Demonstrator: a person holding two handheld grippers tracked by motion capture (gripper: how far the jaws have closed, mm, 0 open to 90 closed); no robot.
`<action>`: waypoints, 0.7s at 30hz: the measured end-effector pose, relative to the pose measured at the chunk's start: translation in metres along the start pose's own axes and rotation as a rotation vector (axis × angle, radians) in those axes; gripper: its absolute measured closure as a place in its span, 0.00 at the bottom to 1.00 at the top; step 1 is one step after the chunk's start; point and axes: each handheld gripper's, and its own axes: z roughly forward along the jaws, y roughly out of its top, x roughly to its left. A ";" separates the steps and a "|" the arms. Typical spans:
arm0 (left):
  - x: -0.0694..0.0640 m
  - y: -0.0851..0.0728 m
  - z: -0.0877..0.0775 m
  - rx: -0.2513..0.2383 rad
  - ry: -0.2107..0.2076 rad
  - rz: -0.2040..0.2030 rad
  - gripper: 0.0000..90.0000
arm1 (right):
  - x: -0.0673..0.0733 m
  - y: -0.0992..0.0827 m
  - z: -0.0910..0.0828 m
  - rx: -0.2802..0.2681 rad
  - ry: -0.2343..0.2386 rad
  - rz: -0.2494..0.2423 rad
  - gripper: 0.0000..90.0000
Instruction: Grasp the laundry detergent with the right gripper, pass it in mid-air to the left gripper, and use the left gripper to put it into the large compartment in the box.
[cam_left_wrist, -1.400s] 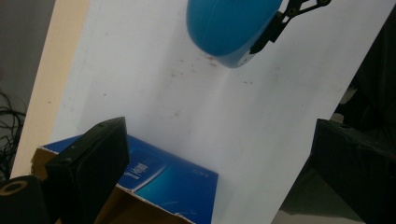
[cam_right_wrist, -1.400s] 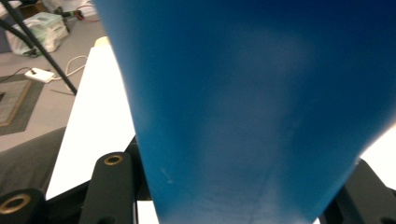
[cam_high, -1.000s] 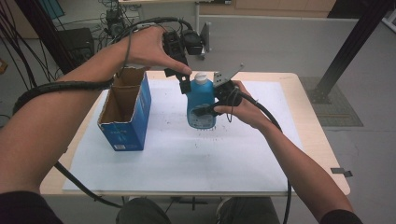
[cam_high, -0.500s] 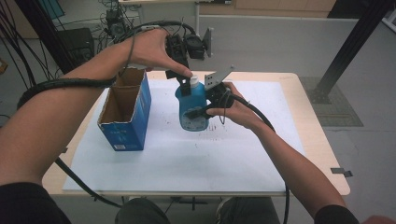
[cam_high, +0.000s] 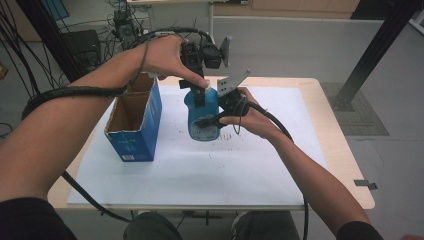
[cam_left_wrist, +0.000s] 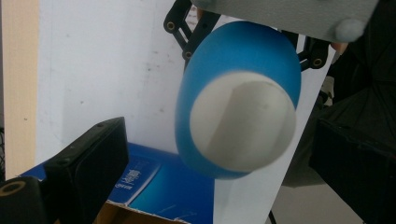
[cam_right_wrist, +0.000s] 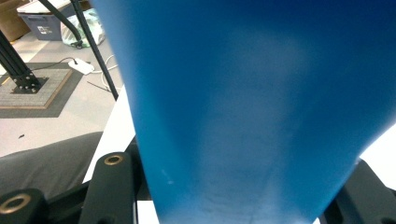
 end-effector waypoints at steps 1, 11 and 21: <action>-0.001 0.000 0.001 0.005 -0.007 0.002 0.06 | 0.000 0.001 0.000 0.000 0.001 -0.001 0.49; -0.003 0.005 0.005 0.016 -0.011 0.028 0.06 | 0.004 0.005 0.001 -0.006 0.016 -0.015 0.49; -0.005 0.007 0.007 0.010 -0.028 0.039 0.06 | 0.005 0.008 0.001 -0.017 0.021 -0.019 0.49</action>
